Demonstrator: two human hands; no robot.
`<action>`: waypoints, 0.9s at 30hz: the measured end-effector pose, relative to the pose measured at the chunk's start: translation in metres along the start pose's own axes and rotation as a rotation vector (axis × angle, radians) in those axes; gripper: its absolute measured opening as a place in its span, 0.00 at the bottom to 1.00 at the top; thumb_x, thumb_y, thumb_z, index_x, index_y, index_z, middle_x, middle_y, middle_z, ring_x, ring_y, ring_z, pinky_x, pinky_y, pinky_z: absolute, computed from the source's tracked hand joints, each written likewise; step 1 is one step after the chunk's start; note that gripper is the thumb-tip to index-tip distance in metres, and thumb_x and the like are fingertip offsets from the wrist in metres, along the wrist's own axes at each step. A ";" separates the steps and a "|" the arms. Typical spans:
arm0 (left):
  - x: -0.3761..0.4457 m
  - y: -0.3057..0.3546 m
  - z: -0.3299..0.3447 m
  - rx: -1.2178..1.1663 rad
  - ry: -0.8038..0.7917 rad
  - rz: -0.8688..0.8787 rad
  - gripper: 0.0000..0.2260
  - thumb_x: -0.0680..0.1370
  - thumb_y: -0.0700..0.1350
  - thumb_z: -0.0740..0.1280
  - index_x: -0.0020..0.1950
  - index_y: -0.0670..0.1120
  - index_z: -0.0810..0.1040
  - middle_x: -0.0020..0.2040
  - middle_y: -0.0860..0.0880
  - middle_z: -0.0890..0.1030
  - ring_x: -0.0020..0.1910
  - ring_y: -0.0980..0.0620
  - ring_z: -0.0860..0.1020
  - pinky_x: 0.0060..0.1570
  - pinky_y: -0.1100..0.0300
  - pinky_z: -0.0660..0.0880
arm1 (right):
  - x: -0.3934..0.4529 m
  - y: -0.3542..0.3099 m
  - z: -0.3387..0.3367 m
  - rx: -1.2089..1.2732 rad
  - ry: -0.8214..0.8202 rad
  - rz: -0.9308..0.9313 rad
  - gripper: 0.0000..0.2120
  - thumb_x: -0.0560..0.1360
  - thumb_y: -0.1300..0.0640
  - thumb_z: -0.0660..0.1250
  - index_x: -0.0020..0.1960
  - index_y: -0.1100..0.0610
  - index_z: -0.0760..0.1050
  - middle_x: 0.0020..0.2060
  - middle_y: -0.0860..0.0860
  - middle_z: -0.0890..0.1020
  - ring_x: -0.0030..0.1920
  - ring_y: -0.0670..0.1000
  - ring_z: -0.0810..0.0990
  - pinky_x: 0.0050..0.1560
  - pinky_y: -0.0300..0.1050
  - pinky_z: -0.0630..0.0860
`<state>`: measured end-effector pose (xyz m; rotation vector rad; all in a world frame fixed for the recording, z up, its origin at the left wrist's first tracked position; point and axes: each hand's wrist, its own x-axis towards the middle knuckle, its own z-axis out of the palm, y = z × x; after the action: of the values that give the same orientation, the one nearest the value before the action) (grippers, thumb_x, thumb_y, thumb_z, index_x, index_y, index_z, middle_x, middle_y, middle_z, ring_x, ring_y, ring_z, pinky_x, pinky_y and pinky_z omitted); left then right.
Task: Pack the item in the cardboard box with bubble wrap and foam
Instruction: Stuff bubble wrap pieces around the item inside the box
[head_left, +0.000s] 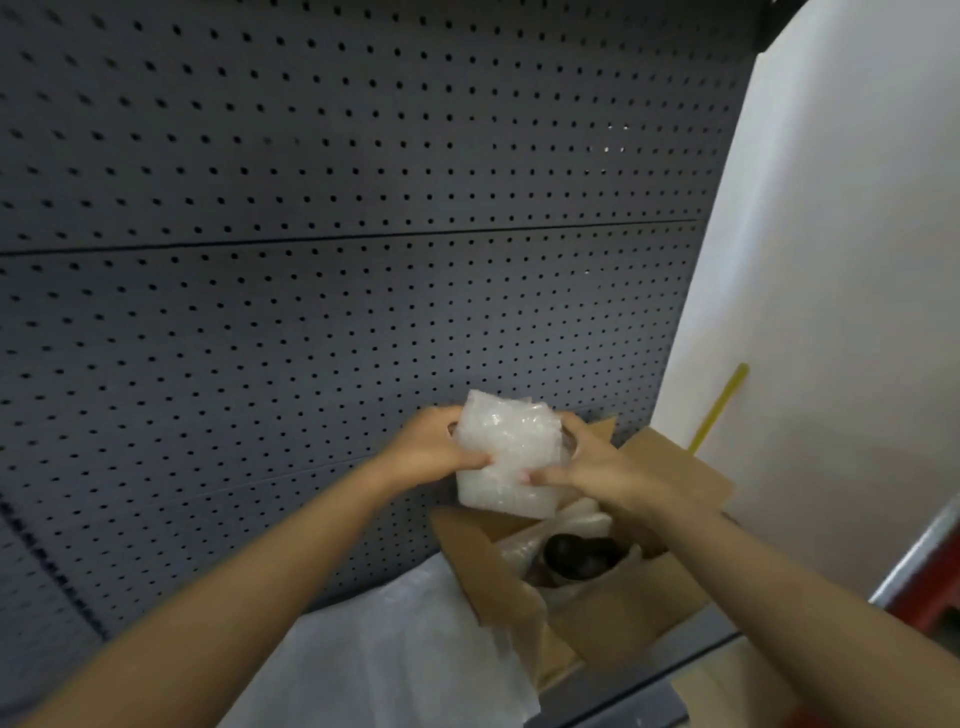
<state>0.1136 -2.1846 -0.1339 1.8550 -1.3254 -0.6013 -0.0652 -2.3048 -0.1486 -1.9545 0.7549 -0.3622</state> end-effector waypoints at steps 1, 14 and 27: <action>0.005 0.007 0.012 -0.078 -0.014 -0.011 0.20 0.71 0.42 0.75 0.62 0.46 0.78 0.55 0.51 0.81 0.53 0.54 0.80 0.51 0.60 0.78 | 0.000 0.008 -0.014 0.041 0.029 0.002 0.37 0.65 0.55 0.79 0.69 0.53 0.64 0.63 0.48 0.74 0.62 0.49 0.74 0.61 0.45 0.75; 0.049 0.024 0.111 0.453 -0.018 -0.154 0.16 0.69 0.51 0.76 0.54 0.53 0.76 0.49 0.55 0.78 0.50 0.56 0.78 0.54 0.58 0.76 | 0.018 0.078 -0.153 -0.785 -0.027 -0.123 0.26 0.68 0.49 0.72 0.63 0.50 0.69 0.53 0.52 0.79 0.54 0.55 0.77 0.51 0.50 0.75; 0.090 -0.002 0.127 0.809 -0.156 -0.205 0.18 0.73 0.51 0.71 0.62 0.54 0.74 0.56 0.54 0.78 0.55 0.53 0.76 0.59 0.52 0.74 | 0.068 0.095 -0.140 -1.116 -0.263 -0.182 0.29 0.70 0.45 0.68 0.68 0.50 0.65 0.59 0.52 0.77 0.58 0.54 0.75 0.53 0.49 0.73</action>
<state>0.0519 -2.3084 -0.2066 2.6594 -1.6411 -0.3257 -0.1227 -2.4774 -0.1684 -3.0409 0.6508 0.3036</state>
